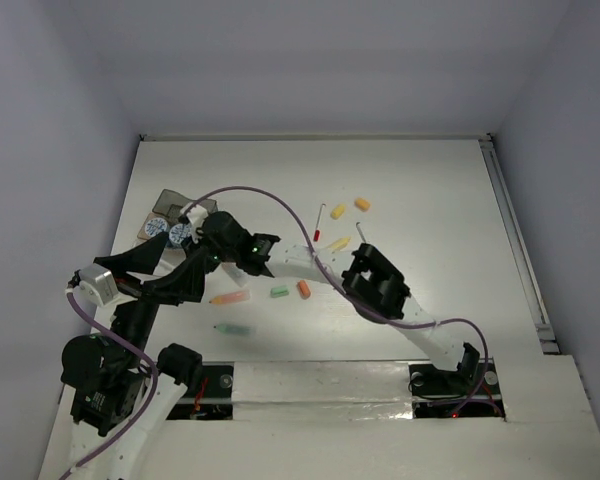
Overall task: Sort the stationery into containers
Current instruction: Place the pen in the storage box, then pick up the pen from the center of the board.
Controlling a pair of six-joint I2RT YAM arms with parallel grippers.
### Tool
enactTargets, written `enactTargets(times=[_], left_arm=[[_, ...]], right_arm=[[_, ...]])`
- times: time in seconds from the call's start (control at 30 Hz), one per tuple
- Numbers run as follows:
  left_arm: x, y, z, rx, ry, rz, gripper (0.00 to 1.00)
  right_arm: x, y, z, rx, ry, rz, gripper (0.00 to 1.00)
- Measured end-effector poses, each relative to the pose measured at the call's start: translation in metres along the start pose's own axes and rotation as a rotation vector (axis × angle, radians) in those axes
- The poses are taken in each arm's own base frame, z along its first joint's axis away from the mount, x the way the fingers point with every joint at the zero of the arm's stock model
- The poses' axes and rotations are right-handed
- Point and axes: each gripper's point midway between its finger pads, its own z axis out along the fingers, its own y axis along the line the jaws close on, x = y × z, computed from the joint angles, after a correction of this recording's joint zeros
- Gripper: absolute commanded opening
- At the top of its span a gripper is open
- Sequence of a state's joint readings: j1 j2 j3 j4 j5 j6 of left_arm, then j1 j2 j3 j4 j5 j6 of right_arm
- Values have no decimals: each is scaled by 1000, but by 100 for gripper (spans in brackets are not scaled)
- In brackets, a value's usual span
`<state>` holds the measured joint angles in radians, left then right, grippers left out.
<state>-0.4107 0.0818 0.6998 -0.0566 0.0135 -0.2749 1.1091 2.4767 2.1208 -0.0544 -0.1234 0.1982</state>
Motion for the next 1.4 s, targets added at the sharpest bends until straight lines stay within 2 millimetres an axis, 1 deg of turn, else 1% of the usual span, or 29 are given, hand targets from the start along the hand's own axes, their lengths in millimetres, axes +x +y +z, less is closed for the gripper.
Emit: enactTargets(times=[0.03, 0.1, 0.13, 0.17, 0.23, 0.27, 0.3, 0.37, 0.4, 0.47, 0.53, 0.6, 0.67, 0.8, 0.9, 0.93, 1.03, 1.1, 1.13, 1.2, 1.23, 1.27, 1.33, 1.4], left_arm=[[0, 1, 0, -3, -1, 0, 99], [-1, 2, 0, -13, -5, 1, 99], [-1, 3, 0, -16, -6, 1, 99], [-1, 3, 0, -18, -6, 1, 99], [-1, 3, 0, -20, -7, 0, 99], [-1, 3, 0, -20, -7, 0, 99], [-1, 3, 0, -20, -7, -1, 99], [-1, 3, 0, -16, -6, -3, 99], [-1, 3, 0, -16, -6, -3, 99], [-1, 3, 0, -16, -6, -3, 99], [-1, 3, 0, -16, -6, -3, 99], [-1, 3, 0, -16, -6, -3, 99], [-1, 3, 0, -16, -5, -3, 99], [-1, 3, 0, -16, -5, -2, 99], [-1, 3, 0, -16, -6, 0, 99], [-1, 3, 0, -16, -6, 0, 99], [-1, 3, 0, -15, -5, 0, 99], [-1, 3, 0, -15, -5, 0, 99], [-1, 3, 0, -15, -5, 0, 99], [-1, 3, 0, -15, -5, 1, 99], [-1, 3, 0, -15, -5, 0, 99], [-1, 3, 0, -15, -5, 0, 99], [-1, 3, 0, -15, -5, 0, 99], [-1, 3, 0, -15, -5, 0, 99]], right_arm=[[1, -4, -6, 10, 0, 10, 38], [2, -16, -29, 38, -4, 40, 39], [-1, -25, -48, 61, -11, 59, 39], [-7, -39, -57, 88, -23, 72, 39], [-23, -72, -91, 162, -76, 107, 39], [-27, -89, -107, 205, -91, 125, 39], [-33, -110, -126, 258, -116, 147, 39], [-37, -153, -161, 385, -147, 195, 39], [-38, -172, -175, 449, -159, 218, 39], [-28, -207, -199, 578, -151, 260, 41], [-10, -228, -214, 680, -106, 294, 45], [13, -238, -220, 762, -44, 318, 47], [36, -246, -222, 823, 25, 336, 47], [82, -257, -218, 890, 154, 371, 47], [109, -268, -221, 929, 230, 403, 47], [113, -272, -221, 940, 234, 413, 47], [106, -280, -224, 949, 217, 430, 43], [107, -283, -224, 948, 218, 439, 42], [108, -285, -223, 950, 222, 444, 36], [107, -290, -220, 953, 221, 447, 29], [107, -291, -218, 953, 223, 448, 20], [105, -292, -216, 952, 222, 445, 15], [101, -294, -212, 949, 217, 440, 8], [101, -295, -212, 947, 219, 432, 6]])
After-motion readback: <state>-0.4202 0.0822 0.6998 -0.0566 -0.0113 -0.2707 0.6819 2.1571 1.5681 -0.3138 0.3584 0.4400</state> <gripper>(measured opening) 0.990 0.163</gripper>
